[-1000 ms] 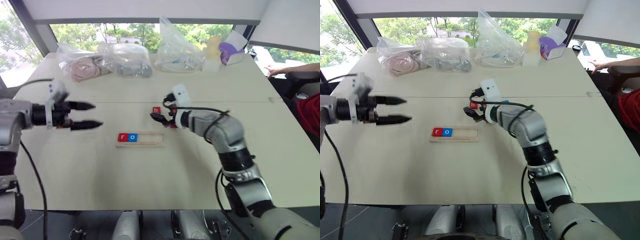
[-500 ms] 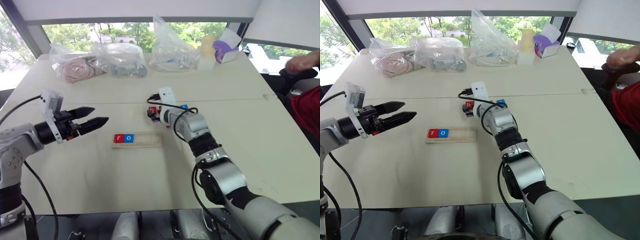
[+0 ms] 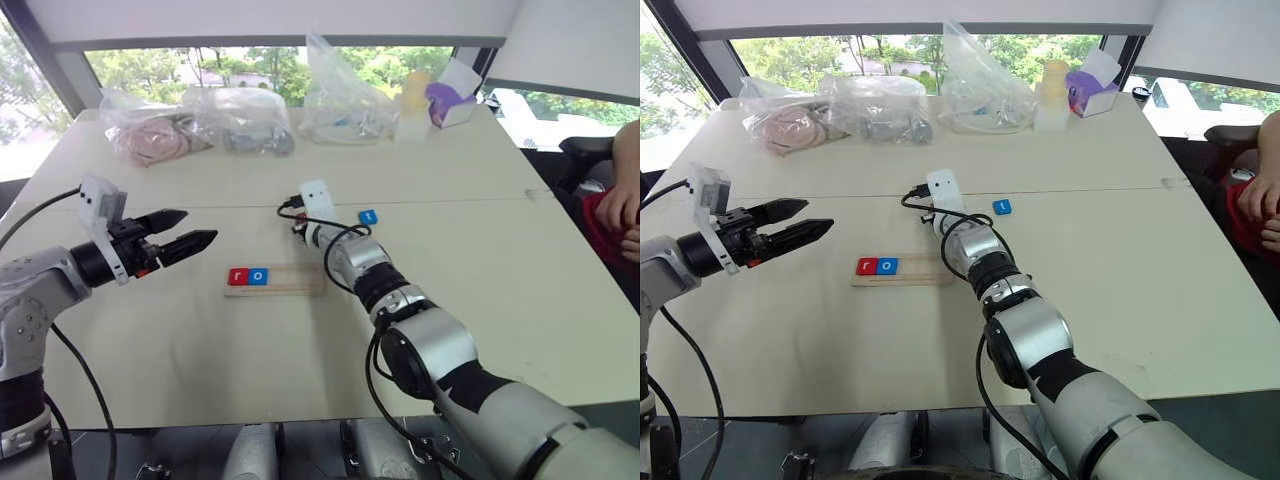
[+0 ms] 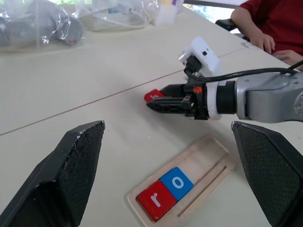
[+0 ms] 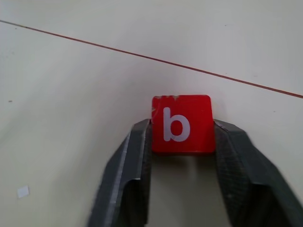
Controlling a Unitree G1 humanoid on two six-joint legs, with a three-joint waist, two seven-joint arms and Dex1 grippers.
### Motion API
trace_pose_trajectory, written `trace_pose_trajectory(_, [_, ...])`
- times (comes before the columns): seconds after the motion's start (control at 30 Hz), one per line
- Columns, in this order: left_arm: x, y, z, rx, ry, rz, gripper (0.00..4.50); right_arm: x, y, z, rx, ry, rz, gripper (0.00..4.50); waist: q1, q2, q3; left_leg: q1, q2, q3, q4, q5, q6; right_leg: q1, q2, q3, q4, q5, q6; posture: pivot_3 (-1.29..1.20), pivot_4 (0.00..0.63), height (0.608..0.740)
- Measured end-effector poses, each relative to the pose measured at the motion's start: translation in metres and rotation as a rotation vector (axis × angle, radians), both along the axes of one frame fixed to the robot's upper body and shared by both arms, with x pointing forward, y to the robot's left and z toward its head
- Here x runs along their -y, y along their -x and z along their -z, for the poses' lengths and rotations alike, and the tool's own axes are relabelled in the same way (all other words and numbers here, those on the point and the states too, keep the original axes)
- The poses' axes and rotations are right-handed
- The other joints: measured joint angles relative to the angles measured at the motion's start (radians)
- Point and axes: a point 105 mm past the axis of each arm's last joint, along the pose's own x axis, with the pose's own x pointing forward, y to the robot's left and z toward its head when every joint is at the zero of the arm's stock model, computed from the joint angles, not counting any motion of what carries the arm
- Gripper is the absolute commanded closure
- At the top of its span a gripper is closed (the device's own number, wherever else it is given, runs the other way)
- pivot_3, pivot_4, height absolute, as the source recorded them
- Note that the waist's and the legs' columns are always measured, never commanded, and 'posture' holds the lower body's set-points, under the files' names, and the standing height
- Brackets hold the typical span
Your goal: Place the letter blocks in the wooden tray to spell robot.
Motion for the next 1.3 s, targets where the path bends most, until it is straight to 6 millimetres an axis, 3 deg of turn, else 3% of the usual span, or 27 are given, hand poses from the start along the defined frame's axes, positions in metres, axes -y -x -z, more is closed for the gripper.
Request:
trace_pose_trajectory(0.2, [0.019, 0.005, 0.009, -0.015, -0.041, 0.087, 0.00, 0.013, -0.003, -0.008, 0.051, -0.007, 0.013, 3.33, 0.005, 0.001, 0.000, -0.002, 0.000, -0.001, 0.000, 0.000, 0.000, -0.001, -0.001, 0.000, -0.001, 0.000, 0.000, 0.00, 0.150, 0.735])
trace_pose_trajectory(0.3, [0.039, 0.012, 0.016, -0.016, -0.100, 0.185, 0.00, 0.047, 0.004, -0.040, 0.170, -0.014, 0.022, 3.33, 0.019, 0.001, 0.001, -0.005, -0.002, -0.002, -0.001, 0.000, -0.001, -0.004, -0.003, -0.001, -0.002, 0.000, 0.000, 0.00, 0.150, 0.735])
trace_pose_trajectory(0.37, [0.055, 0.015, 0.023, 0.002, -0.161, 0.255, 0.00, 0.081, 0.027, -0.069, 0.250, -0.006, 0.041, 3.33, 0.034, 0.001, 0.001, -0.007, -0.002, -0.002, -0.002, 0.000, -0.001, -0.005, -0.003, -0.001, -0.003, 0.000, 0.000, 0.00, 0.150, 0.735])
trace_pose_trajectory(0.43, [0.064, 0.018, 0.030, 0.007, -0.200, 0.304, 0.00, 0.107, 0.051, -0.079, 0.262, 0.021, 0.072, 3.33, 0.034, 0.001, 0.000, -0.008, -0.002, -0.002, -0.003, 0.000, 0.000, -0.005, -0.002, -0.001, -0.005, 0.000, 0.000, 0.00, 0.150, 0.735])
trace_pose_trajectory(0.5, [0.072, 0.020, 0.034, 0.011, -0.216, 0.348, 0.00, 0.130, 0.077, -0.069, 0.209, 0.054, 0.121, 3.33, 0.034, 0.001, 0.000, -0.007, -0.001, -0.002, -0.003, 0.000, 0.000, -0.005, -0.002, -0.001, -0.005, 0.000, -0.001, 0.00, 0.150, 0.735])
trace_pose_trajectory(0.7, [0.077, 0.010, 0.027, 0.038, -0.213, 0.386, 0.00, 0.172, 0.136, -0.006, -0.094, 0.087, 0.258, 3.33, 0.023, 0.002, 0.001, -0.001, 0.001, -0.001, -0.002, 0.000, 0.000, -0.001, 0.004, 0.001, -0.003, -0.002, -0.004, 0.00, 0.150, 0.735])
trace_pose_trajectory(0.93, [0.075, 0.006, 0.030, 0.016, -0.217, 0.403, 0.00, 0.158, 0.152, -0.009, -0.150, 0.004, 0.265, 3.33, 0.026, 0.002, 0.001, -0.001, 0.001, 0.000, -0.001, 0.000, 0.000, -0.001, 0.005, 0.001, -0.003, -0.001, -0.001, 0.00, 0.150, 0.735])
trace_pose_trajectory(1.17, [0.072, 0.001, 0.029, 0.010, -0.225, 0.390, 0.00, 0.131, 0.166, 0.008, -0.230, -0.087, 0.237, 3.33, 0.025, 0.002, 0.001, -0.003, -0.001, 0.000, -0.001, 0.000, 0.000, -0.001, 0.003, 0.001, -0.004, -0.002, 0.001, 0.00, 0.150, 0.735])
trace_pose_trajectory(1.3, [0.072, 0.001, 0.030, 0.012, -0.234, 0.389, 0.00, 0.128, 0.162, 0.009, -0.245, -0.097, 0.239, 1.39, 0.026, 0.001, 0.000, -0.002, -0.001, 0.000, -0.001, 0.000, 0.000, -0.001, 0.003, 0.000, -0.004, -0.002, 0.001, 0.00, 0.150, 0.735])
